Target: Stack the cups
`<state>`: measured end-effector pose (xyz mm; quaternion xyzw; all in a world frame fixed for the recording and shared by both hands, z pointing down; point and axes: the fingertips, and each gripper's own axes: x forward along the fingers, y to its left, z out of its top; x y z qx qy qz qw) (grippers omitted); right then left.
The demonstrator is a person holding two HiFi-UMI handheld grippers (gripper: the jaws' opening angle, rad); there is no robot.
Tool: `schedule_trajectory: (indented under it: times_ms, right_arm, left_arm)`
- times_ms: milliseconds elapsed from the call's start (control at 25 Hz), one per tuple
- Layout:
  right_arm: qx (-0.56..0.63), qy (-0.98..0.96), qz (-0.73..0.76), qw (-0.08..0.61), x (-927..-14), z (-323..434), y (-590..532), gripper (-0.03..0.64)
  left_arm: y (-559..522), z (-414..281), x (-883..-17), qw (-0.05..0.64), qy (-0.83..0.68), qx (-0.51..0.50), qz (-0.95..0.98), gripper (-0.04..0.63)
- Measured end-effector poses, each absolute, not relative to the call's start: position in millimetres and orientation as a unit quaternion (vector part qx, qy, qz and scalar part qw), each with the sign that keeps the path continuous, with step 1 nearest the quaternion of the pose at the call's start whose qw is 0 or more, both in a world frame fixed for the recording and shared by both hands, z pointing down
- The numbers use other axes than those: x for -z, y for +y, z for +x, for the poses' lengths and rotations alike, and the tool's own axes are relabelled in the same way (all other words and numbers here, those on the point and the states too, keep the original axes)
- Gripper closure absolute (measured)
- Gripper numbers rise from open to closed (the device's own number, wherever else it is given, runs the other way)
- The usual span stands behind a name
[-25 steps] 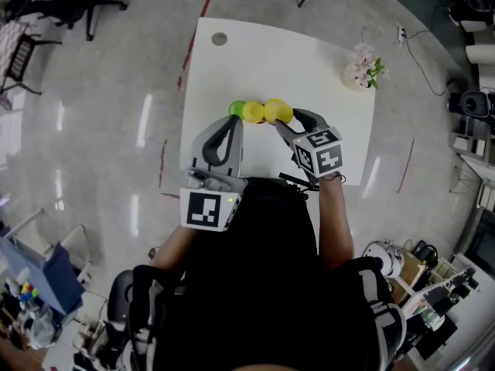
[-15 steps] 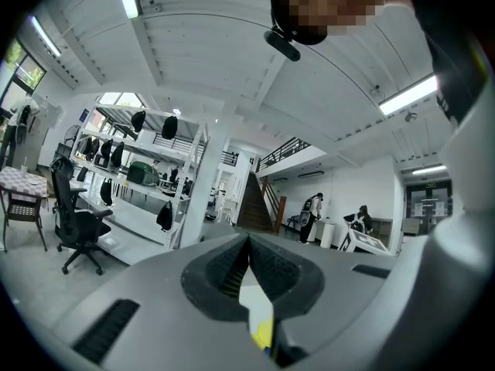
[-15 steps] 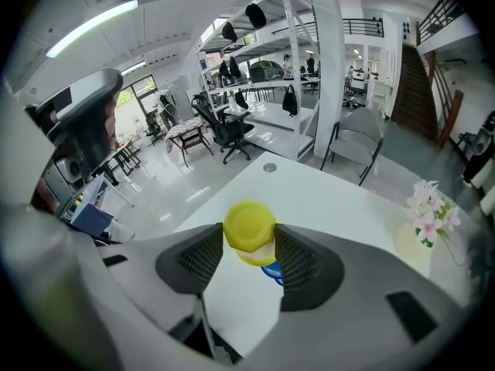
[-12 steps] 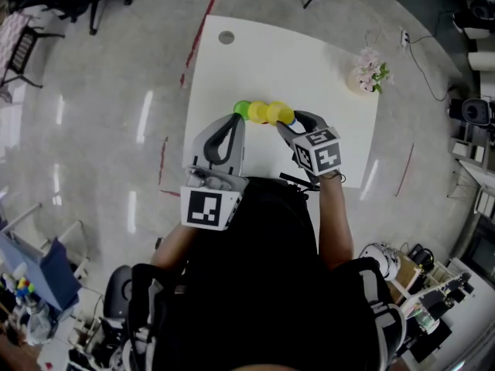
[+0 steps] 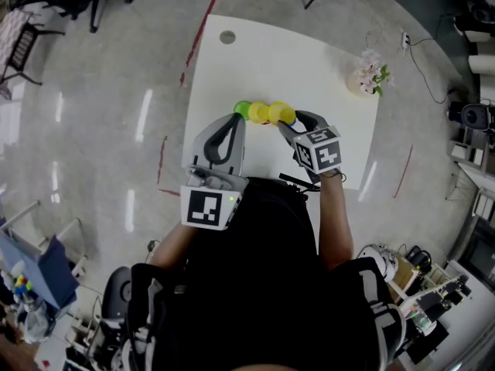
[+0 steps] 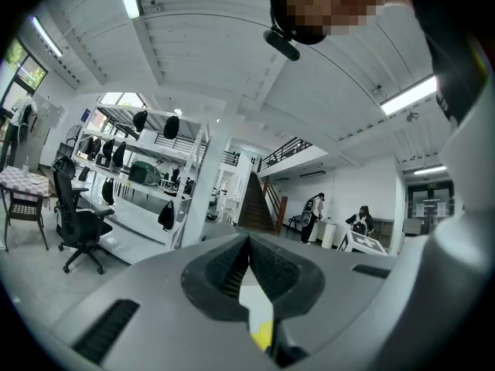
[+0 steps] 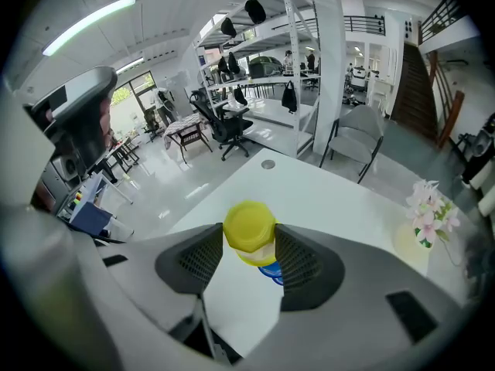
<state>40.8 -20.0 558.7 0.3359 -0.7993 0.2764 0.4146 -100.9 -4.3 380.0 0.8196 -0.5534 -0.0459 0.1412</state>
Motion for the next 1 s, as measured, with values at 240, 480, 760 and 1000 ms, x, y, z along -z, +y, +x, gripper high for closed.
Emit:
schedule_trajectory:
  times_ms: [240,480,760,1000]
  right_arm:
    - [-0.279,-0.799,0.335,0.414,-563,38,-22,0.387]
    - [-0.281,-0.800,0.337,0.410,-564,39,-24,0.385]
    - [-0.284,-0.800,0.339,0.405,-564,39,-24,0.371]
    - [-0.282,-0.812,0.342,0.380,-553,39,-26,0.350]
  left_arm:
    - [-7,-103,-383,0.143,-0.557,0.044,0.817,0.574]
    - [-6,-100,-385,0.144,-0.555,0.040,0.818,0.574]
    - [-9,-99,-384,0.143,-0.555,0.040,0.818,0.574]
    - [-9,-94,-385,0.144,-0.553,0.038,0.820,0.574]
